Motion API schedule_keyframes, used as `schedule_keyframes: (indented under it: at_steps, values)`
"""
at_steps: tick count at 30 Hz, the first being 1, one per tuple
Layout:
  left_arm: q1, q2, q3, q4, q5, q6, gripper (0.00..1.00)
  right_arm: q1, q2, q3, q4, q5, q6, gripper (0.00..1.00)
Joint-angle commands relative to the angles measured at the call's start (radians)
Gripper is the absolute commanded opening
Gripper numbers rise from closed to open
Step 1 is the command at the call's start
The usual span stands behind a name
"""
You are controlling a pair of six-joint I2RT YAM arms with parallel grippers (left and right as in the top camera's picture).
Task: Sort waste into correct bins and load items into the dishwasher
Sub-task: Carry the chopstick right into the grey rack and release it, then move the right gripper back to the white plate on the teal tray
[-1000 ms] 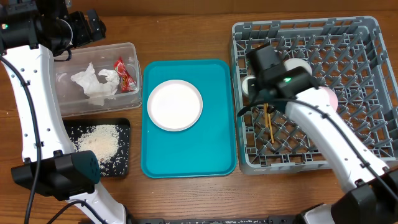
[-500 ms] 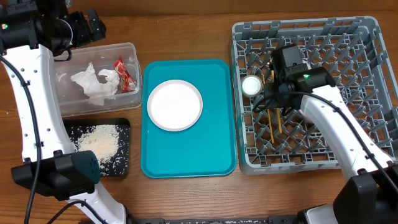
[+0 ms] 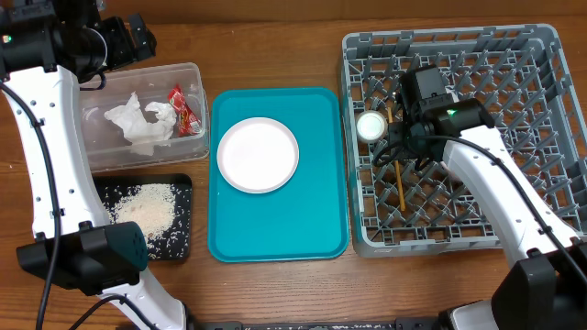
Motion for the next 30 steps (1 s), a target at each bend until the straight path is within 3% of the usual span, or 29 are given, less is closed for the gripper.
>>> schedule_keyframes:
  at_steps: [1, 4, 11, 14, 18, 23, 30]
  values:
    - [-0.004, -0.006, 0.009, 0.001, -0.005, -0.009, 1.00, -0.004, 0.004, -0.003, 0.004, -0.005, 0.006, 0.42]
    - [-0.004, -0.006, 0.009, 0.001, -0.005, -0.009, 1.00, -0.004, 0.004, -0.003, 0.014, -0.118, 0.008, 0.42]
    - [-0.004, -0.006, 0.009, 0.001, -0.005, -0.009, 1.00, 0.009, 0.004, -0.003, 0.125, -0.695, 0.008, 0.42]
    - [-0.004, -0.006, 0.009, 0.001, -0.005, -0.009, 1.00, 0.039, 0.004, -0.003, 0.191, -0.834, 0.013, 0.42]
    - [-0.004, -0.006, 0.009, 0.001, -0.005, -0.009, 1.00, 0.104, 0.004, -0.003, 0.274, -0.799, 0.119, 0.42]
    - [-0.004, -0.006, 0.009, 0.001, -0.005, -0.009, 1.00, 0.229, 0.005, -0.003, 0.381, -0.608, 0.217, 0.45]
    - [-0.004, -0.006, 0.009, 0.001, -0.005, -0.009, 1.00, 0.445, 0.029, -0.003, 0.500, -0.295, 0.227, 0.48]
